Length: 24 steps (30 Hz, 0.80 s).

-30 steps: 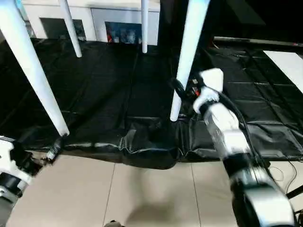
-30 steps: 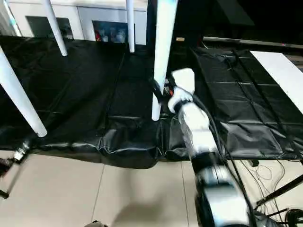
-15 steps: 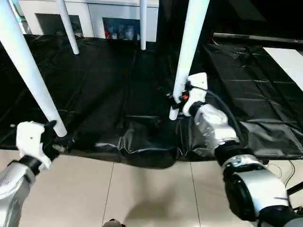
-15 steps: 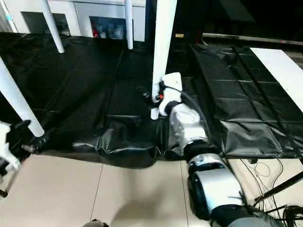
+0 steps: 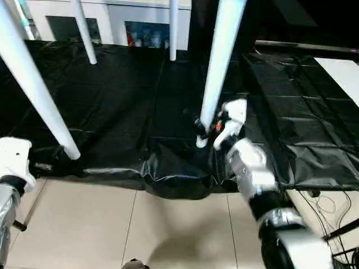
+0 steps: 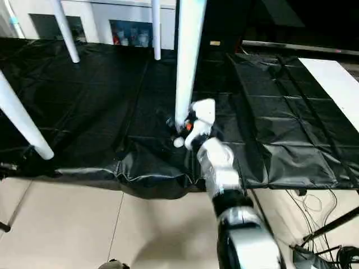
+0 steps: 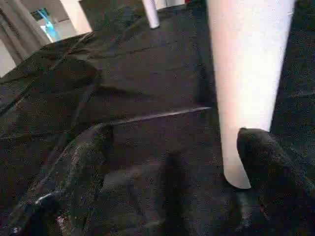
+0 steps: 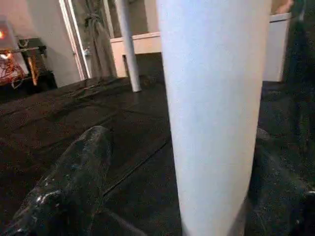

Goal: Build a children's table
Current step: Flip table

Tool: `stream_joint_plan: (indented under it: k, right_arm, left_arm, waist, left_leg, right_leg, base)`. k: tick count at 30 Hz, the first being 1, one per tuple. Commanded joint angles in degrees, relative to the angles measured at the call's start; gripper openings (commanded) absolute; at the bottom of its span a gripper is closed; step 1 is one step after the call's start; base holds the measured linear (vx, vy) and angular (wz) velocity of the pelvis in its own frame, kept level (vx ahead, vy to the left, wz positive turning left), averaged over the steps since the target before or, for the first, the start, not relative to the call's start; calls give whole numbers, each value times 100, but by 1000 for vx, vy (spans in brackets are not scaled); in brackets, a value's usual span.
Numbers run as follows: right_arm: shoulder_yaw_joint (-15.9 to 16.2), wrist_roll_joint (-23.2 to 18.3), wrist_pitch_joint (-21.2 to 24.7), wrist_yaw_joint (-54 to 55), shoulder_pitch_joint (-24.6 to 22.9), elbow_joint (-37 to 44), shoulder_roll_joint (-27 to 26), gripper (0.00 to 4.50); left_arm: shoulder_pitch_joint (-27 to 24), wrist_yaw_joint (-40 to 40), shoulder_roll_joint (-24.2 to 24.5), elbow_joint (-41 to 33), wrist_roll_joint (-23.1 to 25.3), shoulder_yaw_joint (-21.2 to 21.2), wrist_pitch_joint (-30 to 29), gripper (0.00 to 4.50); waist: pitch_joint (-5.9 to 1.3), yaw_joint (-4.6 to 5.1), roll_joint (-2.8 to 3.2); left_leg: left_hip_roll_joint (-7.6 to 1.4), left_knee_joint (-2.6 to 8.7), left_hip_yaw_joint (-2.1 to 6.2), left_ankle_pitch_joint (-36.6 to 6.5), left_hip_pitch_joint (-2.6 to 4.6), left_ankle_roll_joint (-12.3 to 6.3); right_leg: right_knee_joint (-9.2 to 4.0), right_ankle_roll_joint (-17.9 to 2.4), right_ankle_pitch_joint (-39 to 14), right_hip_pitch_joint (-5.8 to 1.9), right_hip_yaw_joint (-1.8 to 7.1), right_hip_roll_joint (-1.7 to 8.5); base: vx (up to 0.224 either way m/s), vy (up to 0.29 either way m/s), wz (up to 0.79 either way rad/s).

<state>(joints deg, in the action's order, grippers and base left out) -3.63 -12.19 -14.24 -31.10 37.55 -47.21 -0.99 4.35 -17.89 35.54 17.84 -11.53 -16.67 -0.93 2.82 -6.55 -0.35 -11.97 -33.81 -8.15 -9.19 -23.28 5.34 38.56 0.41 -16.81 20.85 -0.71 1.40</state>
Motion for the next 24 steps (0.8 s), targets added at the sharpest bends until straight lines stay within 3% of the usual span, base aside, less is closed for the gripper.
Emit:
stream_joint_plan:
  k: [1, 7, 8, 10, 11, 14, 15, 17, 21, 24]
  right_arm:
    - [111, -20, 39, -56, -37, 157, -18, 393]
    - [168, -17, 91, -54, -137, 314, -81, 393]
    - [295, 12, 163, 44, -296, 612, -259, 393]
    - [434, 25, 282, 151, -470, 982, -511, 393]
    - [451, 28, 321, 172, -499, 1063, -564, 393]
    - [536, -29, 539, 104, -595, 1296, -669, 393]
    - [573, -26, 573, 88, -620, 1345, -674, 393]
    - [604, -10, 598, 110, -650, 1408, -678, 393]
    - [446, 87, 580, 402, -617, 1435, -609, 393]
    - [307, 136, 575, 668, -567, 1430, -500, 393]
  left_arm:
    - [55, -4, 35, 11, 36, 11, 62, 446]
    - [122, 7, 44, 116, 66, 9, 104, 446]
    - [294, 69, 145, 451, 154, -17, 207, 446]
    - [551, 189, 308, 1009, 295, -78, 381, 446]
    - [616, 220, 344, 1149, 333, -93, 426, 446]
    - [763, 208, 435, 1551, 366, -163, 593, 446]
    - [793, 202, 449, 1621, 371, -174, 619, 446]
    - [840, 242, 483, 1743, 401, -189, 662, 446]
    - [916, 218, 481, 1833, 373, -198, 784, 446]
    - [862, 120, 360, 1634, 277, -225, 899, 446]
  waist:
    - [-370, -12, 180]
    - [-364, -19, 187]
    - [-332, 10, 66]
    - [-348, -7, 118]
    - [-352, 5, 98]
    - [-336, 25, 72]
    - [-347, 18, 109]
    - [-347, 25, 108]
    - [-365, 5, 99]
    - [-362, -21, 113]
  left_leg:
    - [-120, 371, 20, -1006, 216, 156]
    - [-118, 374, 19, -998, 214, 152]
    - [-120, 385, -3, -960, 202, 112]
    - [-87, 385, 16, -875, 229, 22]
    - [-97, 396, 19, -898, 236, 25]
    - [-130, 431, 36, -1008, 245, 124]
    - [-133, 438, 45, -992, 250, 157]
    - [-143, 450, 45, -1031, 260, 195]
    - [-128, 436, 32, -941, 261, 306]
    - [-133, 445, 33, -1084, 268, 390]
  right_leg:
    - [-408, -861, 1675, -140, 159, 480]
    - [-415, -844, 1633, -135, 169, 482]
    - [-431, -830, 1681, -138, 174, 466]
    - [-434, -632, 1692, -130, 185, 477]
    - [-434, -609, 1684, -125, 181, 479]
    - [-435, -670, 1518, -113, 176, 487]
    - [-424, -669, 1524, -112, 166, 489]
    - [-428, -641, 1570, -101, 164, 488]
    - [-419, -603, 1887, -112, 167, 504]
    - [-425, -603, 1766, -108, 167, 512]
  base:
    - [0, 0, 0]
    - [0, 0, 0]
    - [0, 0, 0]
    - [0, 0, 0]
    - [0, 0, 0]
    - [0, 0, 0]
    - [0, 0, 0]
    - [0, 0, 0]
    - [0, 0, 0]
    - [0, 0, 0]
